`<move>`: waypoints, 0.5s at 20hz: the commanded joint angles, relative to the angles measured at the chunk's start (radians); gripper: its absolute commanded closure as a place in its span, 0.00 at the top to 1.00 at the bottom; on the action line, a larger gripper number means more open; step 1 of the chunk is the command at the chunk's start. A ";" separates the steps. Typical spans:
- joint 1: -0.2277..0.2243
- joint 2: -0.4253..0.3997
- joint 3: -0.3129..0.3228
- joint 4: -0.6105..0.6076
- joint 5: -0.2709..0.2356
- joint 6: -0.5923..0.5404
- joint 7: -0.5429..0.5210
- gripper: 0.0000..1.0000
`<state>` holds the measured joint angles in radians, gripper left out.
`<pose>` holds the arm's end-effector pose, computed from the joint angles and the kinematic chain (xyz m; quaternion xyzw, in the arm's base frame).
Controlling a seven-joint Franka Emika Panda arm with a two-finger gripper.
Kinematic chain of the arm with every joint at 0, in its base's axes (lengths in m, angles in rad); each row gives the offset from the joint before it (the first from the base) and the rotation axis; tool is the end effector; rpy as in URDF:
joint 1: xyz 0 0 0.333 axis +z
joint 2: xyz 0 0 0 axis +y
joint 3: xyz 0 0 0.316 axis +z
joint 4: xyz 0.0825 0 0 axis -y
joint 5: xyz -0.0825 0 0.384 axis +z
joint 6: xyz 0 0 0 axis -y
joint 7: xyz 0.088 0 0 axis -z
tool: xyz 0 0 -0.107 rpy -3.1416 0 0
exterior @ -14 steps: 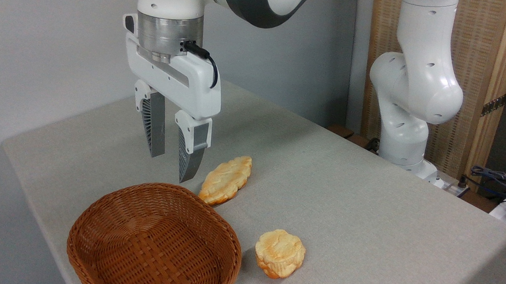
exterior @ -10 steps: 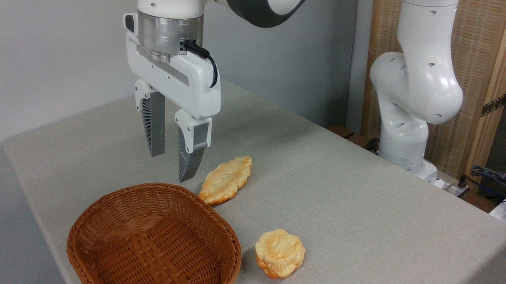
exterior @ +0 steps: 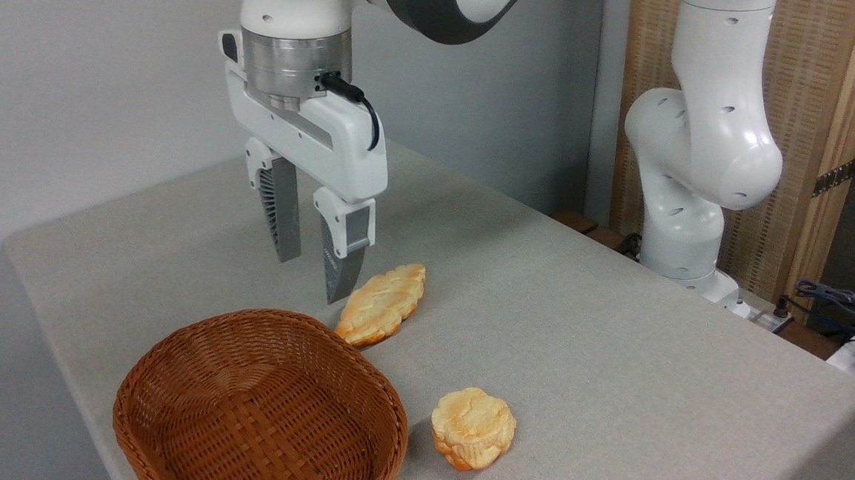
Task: Put bread into the basket
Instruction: 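Lower the open gripper toward the elongated golden bread roll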
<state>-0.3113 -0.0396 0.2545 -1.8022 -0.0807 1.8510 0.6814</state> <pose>0.5589 -0.0360 0.5606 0.9343 -0.3511 0.0549 0.0287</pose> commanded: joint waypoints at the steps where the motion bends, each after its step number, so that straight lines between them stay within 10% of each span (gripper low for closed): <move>1: -0.011 -0.063 0.002 -0.098 0.004 -0.007 -0.011 1.00; 10: -0.074 -0.114 0.002 -0.292 0.004 0.011 -0.008 1.00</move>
<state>-0.3473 -0.1242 0.2511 -2.0314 -0.0807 1.8464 0.6815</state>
